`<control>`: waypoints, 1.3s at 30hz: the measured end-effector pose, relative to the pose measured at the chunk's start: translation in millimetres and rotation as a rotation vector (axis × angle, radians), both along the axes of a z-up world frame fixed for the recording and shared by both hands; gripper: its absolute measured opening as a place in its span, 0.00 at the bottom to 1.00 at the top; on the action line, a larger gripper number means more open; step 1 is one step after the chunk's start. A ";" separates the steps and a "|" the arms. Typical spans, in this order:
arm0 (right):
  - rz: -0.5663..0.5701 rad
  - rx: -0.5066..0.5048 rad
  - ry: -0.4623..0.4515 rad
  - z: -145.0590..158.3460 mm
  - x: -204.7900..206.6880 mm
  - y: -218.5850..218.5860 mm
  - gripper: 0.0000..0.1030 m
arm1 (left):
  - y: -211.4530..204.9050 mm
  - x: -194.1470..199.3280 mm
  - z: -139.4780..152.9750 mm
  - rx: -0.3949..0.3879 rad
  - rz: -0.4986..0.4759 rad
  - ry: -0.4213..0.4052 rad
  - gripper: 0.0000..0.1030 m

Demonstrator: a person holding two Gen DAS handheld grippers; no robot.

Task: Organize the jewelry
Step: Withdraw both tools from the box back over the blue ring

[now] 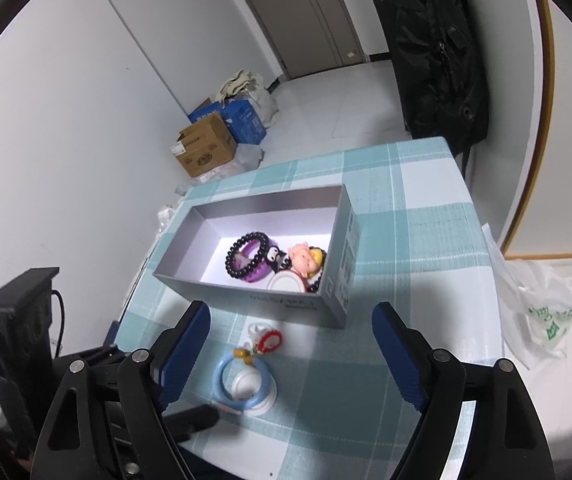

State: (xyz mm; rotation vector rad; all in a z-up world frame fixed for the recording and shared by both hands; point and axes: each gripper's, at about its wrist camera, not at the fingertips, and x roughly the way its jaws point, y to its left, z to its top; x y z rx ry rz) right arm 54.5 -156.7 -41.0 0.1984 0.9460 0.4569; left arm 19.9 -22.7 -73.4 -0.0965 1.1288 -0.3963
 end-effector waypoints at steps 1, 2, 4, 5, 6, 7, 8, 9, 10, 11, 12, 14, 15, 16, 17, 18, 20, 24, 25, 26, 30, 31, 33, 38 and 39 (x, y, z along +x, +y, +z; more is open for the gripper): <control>-0.001 -0.003 0.005 -0.7 -0.5 -0.4 0.82 | -0.9 0.5 -2.3 0.011 0.001 0.003 0.67; -0.003 -0.010 0.011 -1.9 -1.3 -1.3 0.83 | -1.3 0.7 -4.2 0.019 0.001 0.008 0.67; -0.009 -0.015 0.023 -4.0 -2.0 -3.0 0.84 | -2.3 -1.9 -9.2 0.030 -0.004 0.022 0.67; -0.013 -0.014 0.033 -5.2 -2.2 -4.5 0.84 | -2.5 -2.2 -10.3 0.036 -0.004 0.025 0.67; -0.015 -0.013 0.040 -5.8 -2.1 -5.8 0.84 | -2.8 -1.9 -11.8 0.046 -0.004 0.028 0.67; -0.017 -0.014 0.043 -6.1 -2.4 -6.6 0.84 | -3.8 -1.6 -13.5 0.054 -0.004 0.031 0.67; -0.019 -0.014 0.044 -6.4 -2.7 -7.7 0.84 | -4.9 -1.0 -14.5 0.052 -0.006 0.035 0.67; -0.021 -0.014 0.045 -6.1 -3.4 -8.7 0.84 | -5.9 -0.2 -15.7 0.051 -0.007 0.040 0.67; -0.021 -0.013 0.045 -6.0 -3.6 -9.3 0.84 | -6.9 0.6 -16.2 0.055 -0.004 0.043 0.67; -0.022 -0.011 0.044 -5.7 -4.2 -10.2 0.84 | -7.8 1.3 -16.9 0.058 -0.002 0.044 0.67; -0.023 -0.010 0.043 -5.4 -4.9 -11.0 0.84 | -9.1 3.3 -18.2 0.067 0.004 0.046 0.67; -0.028 -0.014 0.045 -5.7 -5.8 -12.7 0.84 | -10.1 6.1 -20.8 0.070 0.012 0.057 0.67; -0.031 -0.013 0.049 -5.9 -6.2 -14.0 0.84 | -9.3 6.6 -21.2 0.066 0.015 0.058 0.67; -0.035 -0.010 0.051 -6.1 -6.1 -15.4 0.84 | -9.7 7.2 -20.8 0.065 0.016 0.054 0.67; -0.038 -0.008 0.054 -6.3 -6.1 -16.6 0.84 | -10.0 7.9 -20.9 0.065 0.015 0.056 0.67; -0.041 -0.006 0.055 -6.3 -6.1 -17.9 0.84 | -9.3 7.6 -19.6 0.067 0.016 0.053 0.67; -0.044 -0.001 0.056 -5.7 -6.7 -19.6 0.84 | -10.8 5.2 -19.4 0.073 0.012 0.049 0.67; -0.044 0.000 0.057 -5.3 -6.8 -19.9 0.84 | -16.8 2.6 -19.1 0.107 -0.017 0.033 0.61; -0.044 -0.001 0.057 -5.0 -7.1 -19.7 0.84 | -18.6 2.9 -19.1 0.123 -0.025 0.026 0.58; -0.044 0.000 0.057 -5.0 -7.0 -19.7 0.84 | -20.0 3.4 -19.2 0.144 -0.032 0.018 0.55; -0.041 -0.006 0.056 -5.3 -7.1 -19.4 0.84 | -19.7 0.9 -18.5 0.158 -0.046 0.007 0.55; -0.043 -0.008 0.056 -5.7 -6.6 -19.3 0.84 | -18.4 0.5 -18.3 0.157 -0.044 0.010 0.55; -0.052 -0.005 0.061 -6.4 -5.9 -20.7 0.84 | -17.4 1.8 -18.2 0.153 -0.039 0.016 0.55; -0.078 0.007 0.082 -9.9 -3.0 -25.7 0.84 | -5.7 3.0 -14.5 0.117 -0.002 0.029 0.55; -0.084 0.008 0.088 -10.9 -2.4 -26.6 0.84 | -3.7 1.9 -13.4 0.112 0.004 0.027 0.55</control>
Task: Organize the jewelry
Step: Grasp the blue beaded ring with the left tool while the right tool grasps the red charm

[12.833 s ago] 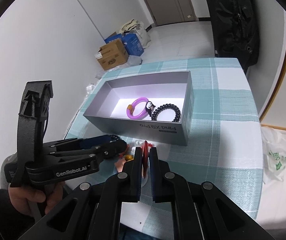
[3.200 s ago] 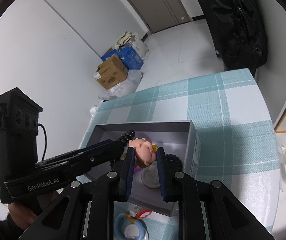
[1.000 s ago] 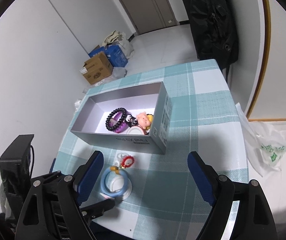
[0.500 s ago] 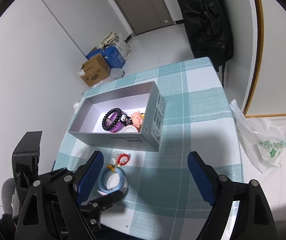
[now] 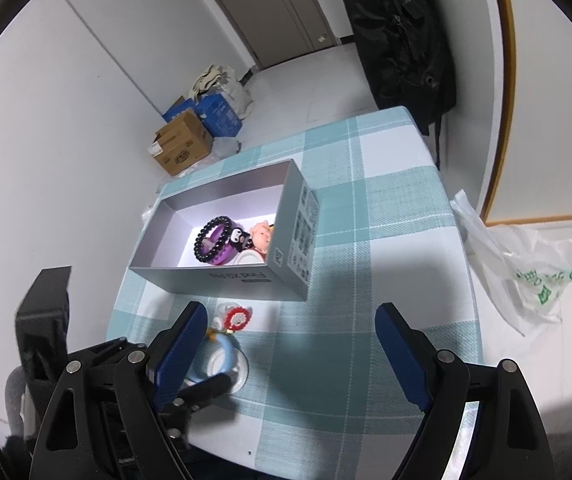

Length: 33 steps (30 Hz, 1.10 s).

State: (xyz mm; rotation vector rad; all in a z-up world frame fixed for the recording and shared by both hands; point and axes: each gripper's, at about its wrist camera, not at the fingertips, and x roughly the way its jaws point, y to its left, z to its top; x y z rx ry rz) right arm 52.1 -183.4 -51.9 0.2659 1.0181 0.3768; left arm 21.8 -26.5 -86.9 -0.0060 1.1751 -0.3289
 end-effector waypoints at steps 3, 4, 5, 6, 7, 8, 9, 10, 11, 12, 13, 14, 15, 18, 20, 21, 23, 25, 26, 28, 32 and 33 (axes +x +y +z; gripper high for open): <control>-0.004 0.000 0.008 -1.7 0.9 0.2 0.84 | 5.3 -0.2 5.7 -0.020 0.014 -0.012 0.55; -0.003 -0.001 0.008 -1.7 1.1 1.0 0.84 | 7.1 -0.6 8.3 -0.030 0.019 -0.017 0.55; 0.000 -0.005 0.008 -1.9 1.1 2.2 0.84 | 6.0 -0.7 9.4 -0.037 0.022 -0.021 0.55; 0.003 -0.007 0.007 -2.2 0.2 3.0 0.84 | 9.3 -2.0 12.2 -0.044 0.027 -0.027 0.55; 0.006 -0.009 0.007 -2.5 -0.3 4.5 0.84 | 11.6 -3.4 15.4 -0.052 0.032 -0.033 0.55; 0.011 -0.012 0.008 -2.9 -0.4 6.2 0.84 | 13.7 -4.9 18.6 -0.060 0.037 -0.039 0.55; 0.018 -0.017 0.007 -3.9 -0.6 8.4 0.84 | 13.3 -4.7 20.0 -0.068 0.042 -0.044 0.55; 0.024 -0.023 0.008 -4.7 -0.7 10.4 0.84 | 15.1 -5.4 22.1 -0.074 0.047 -0.049 0.55; 0.030 -0.029 0.009 -6.1 0.1 12.3 0.83 | 17.1 -5.1 24.1 -0.080 0.052 -0.053 0.55; 0.038 -0.036 0.010 -7.3 0.2 15.1 0.83 | 21.0 -6.2 26.9 -0.095 0.058 -0.059 0.55; 0.042 -0.040 0.008 -8.2 -0.2 17.0 0.82 | 24.6 -5.5 28.2 -0.104 0.063 -0.063 0.55; 0.048 -0.045 0.004 -8.9 -0.2 19.1 0.77 | 29.8 -5.1 30.5 -0.111 0.076 -0.077 0.55; 0.058 -0.049 0.002 -10.2 0.3 22.0 0.74 | 33.3 -3.0 32.1 -0.117 0.085 -0.084 0.55; 0.090 -0.043 0.022 -15.9 3.2 30.6 0.61 | 45.6 -2.7 37.0 -0.137 0.117 -0.096 0.55; 0.106 -0.041 0.036 -20.0 4.3 36.9 0.55 | 53.6 -2.1 38.9 -0.156 0.138 -0.096 0.55; 0.116 -0.037 0.042 -22.1 5.0 40.3 0.54 | 55.6 -3.9 40.8 -0.165 0.150 -0.097 0.55; 0.132 -0.034 0.053 -26.1 6.7 46.8 0.54 | 60.9 -2.1 41.6 -0.188 0.170 -0.097 0.55; 0.146 -0.039 0.063 -30.5 8.8 53.8 0.52 | 67.3 -1.1 43.5 -0.204 0.191 -0.103 0.55; 0.152 -0.041 0.069 -32.7 9.9 57.0 0.50 | 70.4 -0.4 44.5 -0.210 0.195 -0.104 0.55; 0.162 -0.042 0.079 -36.6 12.1 61.4 0.49 | 73.6 1.5 46.3 -0.226 0.204 -0.108 0.55; 0.165 -0.042 0.088 -41.0 16.2 67.7 0.46 | 77.7 2.5 49.7 -0.242 0.205 -0.113 0.55; 0.164 -0.040 0.089 -41.7 17.4 68.9 0.45 | 79.7 1.1 50.9 -0.244 0.202 -0.112 0.55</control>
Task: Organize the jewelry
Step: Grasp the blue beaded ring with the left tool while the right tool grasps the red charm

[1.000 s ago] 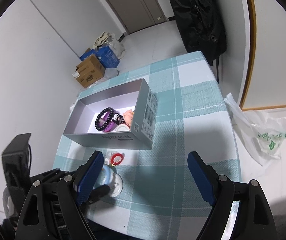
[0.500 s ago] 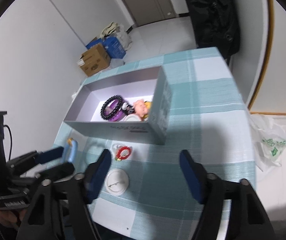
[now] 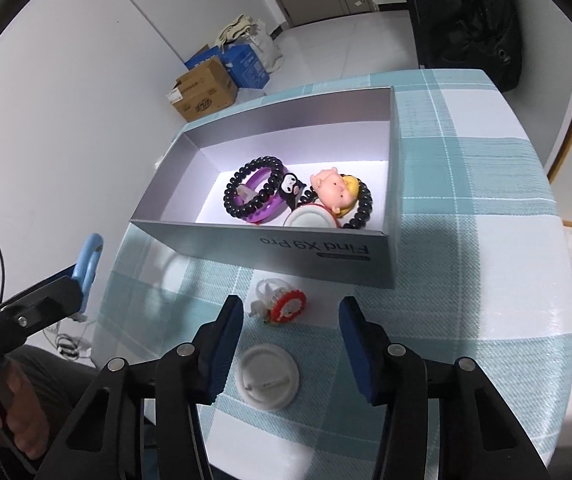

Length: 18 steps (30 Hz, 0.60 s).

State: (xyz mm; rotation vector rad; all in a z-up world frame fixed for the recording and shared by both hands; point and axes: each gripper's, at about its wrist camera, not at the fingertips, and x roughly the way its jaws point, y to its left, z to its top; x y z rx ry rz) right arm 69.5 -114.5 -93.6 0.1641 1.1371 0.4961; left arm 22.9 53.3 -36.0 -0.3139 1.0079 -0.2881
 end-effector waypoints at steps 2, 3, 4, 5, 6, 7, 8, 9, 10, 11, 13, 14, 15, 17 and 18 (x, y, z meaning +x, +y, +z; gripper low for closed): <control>-0.002 0.000 0.003 -1.3 1.4 1.4 0.41 | 0.7 -0.4 0.4 -0.006 -0.004 0.000 0.55; -0.003 0.002 0.004 -2.1 2.7 2.5 0.40 | 0.5 -0.5 0.5 -0.008 -0.007 0.000 0.55; -0.005 0.002 0.007 -2.5 3.2 3.0 0.36 | 1.2 -0.9 0.8 -0.008 -0.009 -0.001 0.55; -0.007 0.001 0.012 -3.8 4.1 3.6 0.34 | 1.5 -0.9 0.9 -0.007 -0.010 -0.002 0.55; -0.007 0.001 0.015 -4.2 4.4 3.9 0.29 | 1.7 -0.5 1.0 -0.008 -0.012 -0.003 0.55; -0.008 0.000 0.019 -4.8 5.0 4.2 0.24 | 2.3 -0.7 1.1 -0.011 -0.012 -0.004 0.55; -0.008 -0.001 0.023 -5.5 5.4 4.2 0.23 | 3.3 -0.6 1.1 -0.013 -0.011 -0.004 0.55; -0.009 -0.001 0.026 -6.1 6.2 5.1 0.21 | 4.1 -0.4 0.9 -0.016 -0.010 -0.003 0.55; -0.010 0.001 0.026 -6.0 6.6 5.1 0.18 | 5.1 -0.1 0.7 -0.019 -0.009 -0.001 0.55; -0.010 0.001 0.027 -6.1 7.3 5.7 0.18 | 5.3 -0.1 0.7 -0.020 -0.007 0.000 0.55; -0.009 0.001 0.027 -6.3 7.9 6.3 0.17 | 5.9 0.0 0.8 -0.023 -0.005 0.000 0.55; -0.007 0.000 0.026 -6.1 8.0 6.3 0.17 | 6.3 0.1 0.8 -0.023 -0.004 0.000 0.55; -0.003 -0.005 0.022 -5.8 7.6 7.3 0.17 | 5.5 -0.3 0.9 -0.023 -0.005 0.000 0.55; 0.001 -0.011 0.015 -5.0 7.7 8.6 0.16 | 5.3 -0.2 0.9 -0.022 -0.005 0.000 0.55; 0.002 -0.010 0.015 -4.8 7.6 8.8 0.16 | 5.3 -0.3 0.8 -0.021 -0.005 0.000 0.55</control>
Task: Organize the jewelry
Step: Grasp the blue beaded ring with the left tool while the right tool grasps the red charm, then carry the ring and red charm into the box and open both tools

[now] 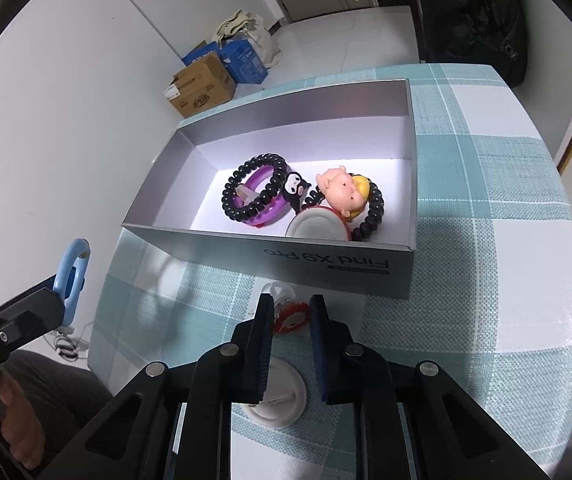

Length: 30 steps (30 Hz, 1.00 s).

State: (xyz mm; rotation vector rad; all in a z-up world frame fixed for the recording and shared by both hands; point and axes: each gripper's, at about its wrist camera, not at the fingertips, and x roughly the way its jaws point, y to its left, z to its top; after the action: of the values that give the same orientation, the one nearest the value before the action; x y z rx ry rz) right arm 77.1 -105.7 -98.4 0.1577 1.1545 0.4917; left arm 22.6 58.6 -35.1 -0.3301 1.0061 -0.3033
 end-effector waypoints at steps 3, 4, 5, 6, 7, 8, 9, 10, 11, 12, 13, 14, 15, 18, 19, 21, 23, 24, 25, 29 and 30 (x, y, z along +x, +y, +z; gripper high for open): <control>-0.002 -0.002 -0.007 0.8 0.1 3.1 0.16 | -0.1 -0.1 -0.1 0.002 0.002 -0.001 0.55; -0.002 0.000 -0.008 1.4 -0.6 2.9 0.16 | 0.1 -0.1 -0.3 0.003 0.002 0.000 0.55; -0.001 0.001 -0.011 2.3 -1.0 2.6 0.16 | -0.2 -0.1 -0.4 0.003 0.002 0.001 0.55; 0.001 0.003 -0.014 3.4 -2.3 0.9 0.16 | 0.1 0.0 -0.7 0.004 0.002 0.002 0.55; 0.002 0.005 -0.016 4.3 -3.2 0.1 0.16 | -0.4 0.2 -0.6 0.006 0.002 0.003 0.55; 0.005 0.009 -0.018 5.2 -3.9 0.2 0.16 | -0.5 0.5 -0.8 0.006 0.002 0.005 0.55; 0.007 0.010 -0.021 6.0 -4.2 0.0 0.16 | -0.8 0.8 -0.9 0.006 0.001 0.006 0.55; 0.009 0.011 -0.025 7.1 -5.0 0.1 0.16 | -1.1 1.2 -0.8 0.004 0.001 0.006 0.55; 0.012 0.014 -0.029 8.6 -5.6 0.1 0.16 | -1.4 1.1 -0.4 0.005 0.001 0.004 0.55; 0.015 0.019 -0.035 10.7 -7.6 -2.4 0.16 | -2.1 1.3 0.4 0.007 0.001 0.001 0.55; 0.018 0.023 -0.039 12.2 -8.4 -2.5 0.16 | -2.6 1.2 0.9 0.006 0.000 -0.001 0.55; 0.020 0.028 -0.045 14.2 -9.2 -3.0 0.16 | -3.2 1.1 1.6 0.005 0.000 -0.004 0.55; 0.023 0.033 -0.053 16.8 -10.2 -3.1 0.16 | -3.6 0.8 1.8 0.005 0.000 -0.007 0.55; 0.028 0.047 -0.071 22.9 -13.1 -5.2 0.16 | -5.6 1.1 2.0 0.006 -0.001 -0.011 0.55; 0.029 0.054 -0.075 24.8 -13.8 -5.9 0.16 | -6.5 1.2 2.1 0.010 -0.001 -0.013 0.55; 0.031 0.071 -0.085 29.4 -15.2 -6.0 0.16 | -8.2 1.9 1.9 0.012 -0.002 -0.015 0.55; 0.037 0.086 -0.096 34.9 -16.4 -6.1 0.16 | -9.4 3.1 1.8 0.011 0.000 -0.017 0.55; 0.041 0.097 -0.106 38.6 -17.2 -6.7 0.16 | -10.0 3.2 1.9 0.011 0.001 -0.019 0.55; 0.043 0.104 -0.115 41.5 -18.1 -6.8 0.16 | -10.8 4.1 2.3 0.009 0.002 -0.022 0.55; 0.047 0.138 -0.146 53.4 -20.8 -8.8 0.16 | -14.9 8.1 3.8 0.002 0.009 -0.030 0.55; 0.046 0.151 -0.151 56.3 -20.5 -9.5 0.16 | -16.6 9.8 4.4 0.002 0.010 -0.033 0.55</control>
State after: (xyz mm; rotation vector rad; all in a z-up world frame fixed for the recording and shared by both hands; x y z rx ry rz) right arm 56.5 -115.1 -42.1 0.2211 0.9749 0.6213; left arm 32.5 41.9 -30.8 -0.3279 0.9718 -0.2976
